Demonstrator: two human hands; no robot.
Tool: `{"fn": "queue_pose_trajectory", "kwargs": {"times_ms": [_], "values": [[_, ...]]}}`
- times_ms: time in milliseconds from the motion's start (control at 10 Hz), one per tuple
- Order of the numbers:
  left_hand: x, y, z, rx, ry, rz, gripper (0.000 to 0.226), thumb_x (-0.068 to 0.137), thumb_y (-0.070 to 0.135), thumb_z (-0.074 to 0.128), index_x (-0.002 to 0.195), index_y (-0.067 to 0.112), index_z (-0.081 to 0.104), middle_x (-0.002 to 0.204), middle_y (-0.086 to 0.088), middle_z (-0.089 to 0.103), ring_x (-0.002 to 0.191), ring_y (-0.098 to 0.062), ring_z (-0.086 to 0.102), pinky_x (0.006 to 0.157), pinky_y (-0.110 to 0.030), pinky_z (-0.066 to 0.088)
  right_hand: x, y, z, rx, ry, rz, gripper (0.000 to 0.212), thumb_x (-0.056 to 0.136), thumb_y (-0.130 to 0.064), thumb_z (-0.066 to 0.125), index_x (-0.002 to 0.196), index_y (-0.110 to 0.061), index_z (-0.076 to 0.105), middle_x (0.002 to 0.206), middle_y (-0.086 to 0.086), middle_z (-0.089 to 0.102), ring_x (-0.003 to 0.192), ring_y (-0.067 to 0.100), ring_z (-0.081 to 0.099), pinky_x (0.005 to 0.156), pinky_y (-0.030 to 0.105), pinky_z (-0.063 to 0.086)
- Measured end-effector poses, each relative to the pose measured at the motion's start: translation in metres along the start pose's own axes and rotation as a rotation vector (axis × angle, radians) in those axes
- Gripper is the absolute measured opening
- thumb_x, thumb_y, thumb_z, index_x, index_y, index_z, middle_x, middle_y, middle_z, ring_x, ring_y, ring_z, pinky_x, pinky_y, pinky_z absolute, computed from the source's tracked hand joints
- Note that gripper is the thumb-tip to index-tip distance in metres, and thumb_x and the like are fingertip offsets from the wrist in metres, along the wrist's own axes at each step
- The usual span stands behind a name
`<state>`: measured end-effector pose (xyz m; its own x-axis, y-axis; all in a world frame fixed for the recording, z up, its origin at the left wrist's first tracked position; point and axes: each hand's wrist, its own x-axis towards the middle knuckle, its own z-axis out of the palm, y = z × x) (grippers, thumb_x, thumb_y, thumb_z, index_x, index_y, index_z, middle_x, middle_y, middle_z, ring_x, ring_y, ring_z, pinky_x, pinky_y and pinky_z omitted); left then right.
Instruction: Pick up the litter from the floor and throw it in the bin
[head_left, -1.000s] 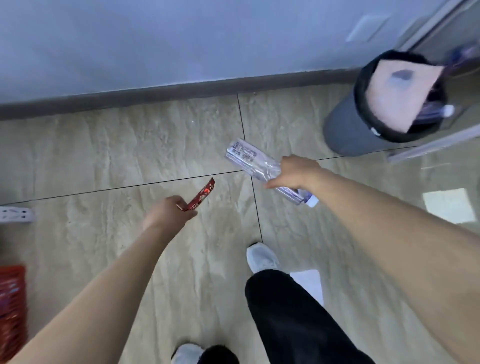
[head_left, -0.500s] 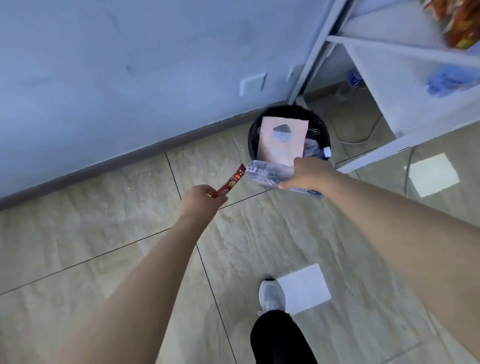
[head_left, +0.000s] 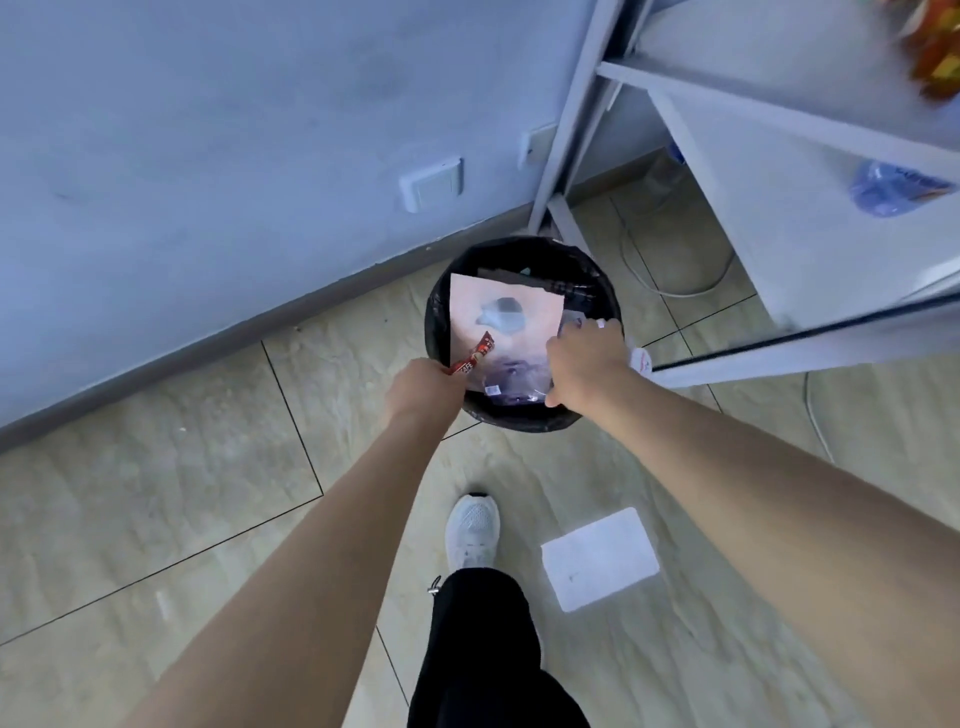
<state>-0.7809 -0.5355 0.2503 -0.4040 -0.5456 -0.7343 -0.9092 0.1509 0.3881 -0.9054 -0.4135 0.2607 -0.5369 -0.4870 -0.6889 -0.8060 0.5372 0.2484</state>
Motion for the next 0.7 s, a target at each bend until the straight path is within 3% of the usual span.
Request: {"fn": "queue_pose_trajectory", "kwargs": {"times_ms": [200, 300, 400, 500, 700], "values": [[0.058, 0.016, 0.026, 0.142, 0.014, -0.028, 0.036, 0.087, 0.035, 0.051, 0.105, 0.007, 0.066, 0.106, -0.015, 0.07, 0.099, -0.035, 0.063, 0.077, -0.034, 0.047, 0.046, -0.021, 0.014, -0.024, -0.062, -0.074, 0.056, 0.082, -0.045, 0.064, 0.129, -0.016, 0.052, 0.131, 0.007, 0.051, 0.122, 0.027, 0.046, 0.099, 0.04, 0.036], [0.066, 0.019, 0.029, 0.082, -0.007, -0.057, 0.043, 0.085, 0.04, 0.057, 0.114, 0.009, 0.06, 0.11, -0.011, 0.069, 0.103, -0.033, 0.062, 0.079, -0.033, 0.046, 0.049, -0.008, 0.024, 0.043, -0.061, -0.117, 0.069, 0.078, -0.056, 0.064, 0.131, -0.014, 0.048, 0.133, 0.006, 0.049, 0.123, 0.026, 0.045, 0.097, 0.041, 0.036], [0.063, 0.021, 0.024, -0.134, 0.053, -0.044, 0.046, 0.079, 0.027, 0.065, 0.121, 0.01, 0.056, 0.107, -0.003, 0.066, 0.1, -0.028, 0.063, 0.072, -0.028, 0.042, 0.045, 0.012, 0.028, 0.155, -0.027, -0.157, 0.073, 0.077, -0.057, 0.063, 0.131, -0.012, 0.044, 0.137, 0.007, 0.047, 0.127, 0.026, 0.042, 0.098, 0.044, 0.036], [0.055, 0.026, 0.019, -0.356, 0.059, -0.024, 0.055, 0.076, 0.023, 0.068, 0.127, 0.01, 0.053, 0.111, -0.003, 0.064, 0.101, -0.022, 0.063, 0.078, -0.028, 0.048, 0.038, 0.028, 0.023, 0.234, -0.01, -0.191, 0.074, 0.078, -0.057, 0.062, 0.132, -0.01, 0.042, 0.139, 0.008, 0.046, 0.129, 0.028, 0.04, 0.101, 0.044, 0.034], [0.02, 0.026, 0.015, -0.32, 0.083, 0.054, 0.062, 0.078, 0.024, 0.067, 0.136, 0.009, 0.048, 0.132, -0.01, 0.057, 0.115, -0.026, 0.057, 0.1, -0.039, 0.046, 0.018, 0.057, -0.001, 0.231, 0.058, -0.199, 0.076, 0.08, -0.062, 0.056, 0.133, -0.009, 0.041, 0.136, 0.01, 0.047, 0.126, 0.029, 0.042, 0.099, 0.04, 0.038]]}}
